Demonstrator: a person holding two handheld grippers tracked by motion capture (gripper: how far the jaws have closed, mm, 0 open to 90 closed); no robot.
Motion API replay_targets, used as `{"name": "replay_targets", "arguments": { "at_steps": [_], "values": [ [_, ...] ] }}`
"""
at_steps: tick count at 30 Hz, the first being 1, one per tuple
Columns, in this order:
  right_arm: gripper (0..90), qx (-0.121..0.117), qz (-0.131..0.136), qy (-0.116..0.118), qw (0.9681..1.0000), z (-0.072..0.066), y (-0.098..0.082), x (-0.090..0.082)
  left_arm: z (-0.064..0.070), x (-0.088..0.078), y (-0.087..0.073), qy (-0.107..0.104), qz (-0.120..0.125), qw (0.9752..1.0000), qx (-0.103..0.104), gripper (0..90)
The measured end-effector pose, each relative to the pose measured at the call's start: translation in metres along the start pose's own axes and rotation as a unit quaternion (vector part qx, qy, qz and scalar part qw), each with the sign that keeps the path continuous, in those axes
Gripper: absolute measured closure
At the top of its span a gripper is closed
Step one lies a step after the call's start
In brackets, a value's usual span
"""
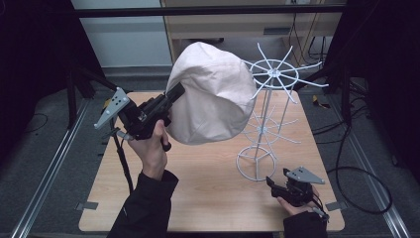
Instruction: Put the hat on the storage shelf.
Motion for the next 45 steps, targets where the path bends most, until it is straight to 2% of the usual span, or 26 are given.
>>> {"name": "replay_targets", "arguments": {
  "at_steps": [11, 18, 30, 45],
  "values": [
    [29.9, 0.005, -0.004, 0.003, 1.0, 0.0, 0.0, 0.0, -0.014, 0.0, -0.025, 0.013, -0.036, 0.9993, -0.001, 87.8],
    [29.9, 0.003, -0.003, 0.001, 1.0, 0.0, 0.0, 0.0, -0.017, 0.0, -0.035, 0.014, -0.055, 0.9984, 0.001, 87.7],
    [29.8, 0.003, -0.004, 0.0, 1.0, 0.0, -0.001, 0.0, -0.017, 0.001, -0.05, 0.012, -0.094, 0.9953, 0.019, 87.6],
    [29.8, 0.003, -0.004, 0.002, 1.0, 0.0, -0.001, 0.0, -0.014, 0.008, -0.069, 0.006, -0.13, 0.9912, 0.025, 87.4]
  ]
}}
Point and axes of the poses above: each handheld gripper's, and its own axes: x roughly forward along the jaws, y roughly out of its top, z roughly to its right, the point moved 3 cm from there along x, roughly forward along the jaws, and after that the axes turned 1 degree about x, right-handed, at the moved point
